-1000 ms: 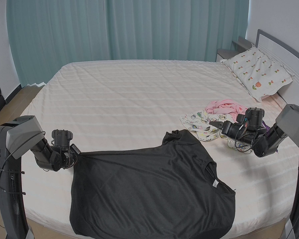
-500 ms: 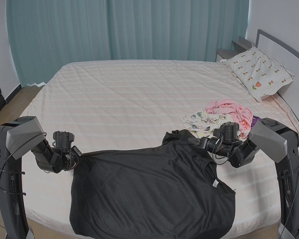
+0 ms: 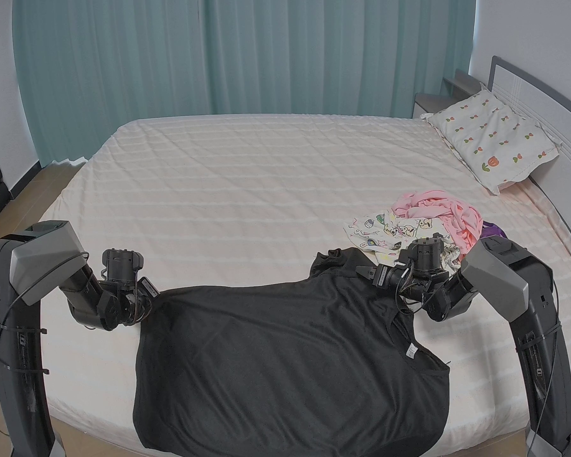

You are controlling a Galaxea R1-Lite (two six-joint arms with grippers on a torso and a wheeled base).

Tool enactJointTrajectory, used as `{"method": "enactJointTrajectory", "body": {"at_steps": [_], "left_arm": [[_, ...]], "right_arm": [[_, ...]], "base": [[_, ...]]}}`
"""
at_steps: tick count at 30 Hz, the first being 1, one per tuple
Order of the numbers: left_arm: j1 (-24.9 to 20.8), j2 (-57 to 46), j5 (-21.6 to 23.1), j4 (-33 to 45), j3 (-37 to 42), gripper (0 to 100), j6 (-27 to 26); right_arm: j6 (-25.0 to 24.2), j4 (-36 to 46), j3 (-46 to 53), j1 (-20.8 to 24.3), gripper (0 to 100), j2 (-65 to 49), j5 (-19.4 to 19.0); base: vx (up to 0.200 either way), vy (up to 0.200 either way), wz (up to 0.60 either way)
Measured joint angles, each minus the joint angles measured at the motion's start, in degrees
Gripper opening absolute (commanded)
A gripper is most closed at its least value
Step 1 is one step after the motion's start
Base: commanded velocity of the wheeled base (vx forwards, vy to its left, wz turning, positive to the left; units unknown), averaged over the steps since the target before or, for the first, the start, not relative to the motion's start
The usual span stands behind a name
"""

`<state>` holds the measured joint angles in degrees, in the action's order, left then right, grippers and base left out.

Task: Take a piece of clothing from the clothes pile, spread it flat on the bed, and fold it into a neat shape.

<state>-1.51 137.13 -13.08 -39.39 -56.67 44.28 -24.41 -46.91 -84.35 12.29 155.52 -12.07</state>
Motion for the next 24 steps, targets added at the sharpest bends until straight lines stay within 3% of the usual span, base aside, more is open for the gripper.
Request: {"method": "enactJointTrajectory", "body": {"at_steps": [12,16,24], "left_arm": [[0.0,0.0,-1.0,-0.7,-0.8,0,0.0],[0.4,0.1,-3.7,-3.5,-3.3,0,0.0],[1.0,1.2,-4.3,-4.0,-10.3,0,-0.3]], "right_arm": [[-1.4,-0.2,-3.8,-0.7,0,0.9,4.1],[-3.8,-0.4,-7.0,-1.8,0,0.7,6.7],[-6.2,-0.5,-11.1,-3.1,0,0.8,9.6]], "base": [[0.0,0.0,0.0],[0.0,0.0,0.0],[0.0,0.0,0.0]]}}
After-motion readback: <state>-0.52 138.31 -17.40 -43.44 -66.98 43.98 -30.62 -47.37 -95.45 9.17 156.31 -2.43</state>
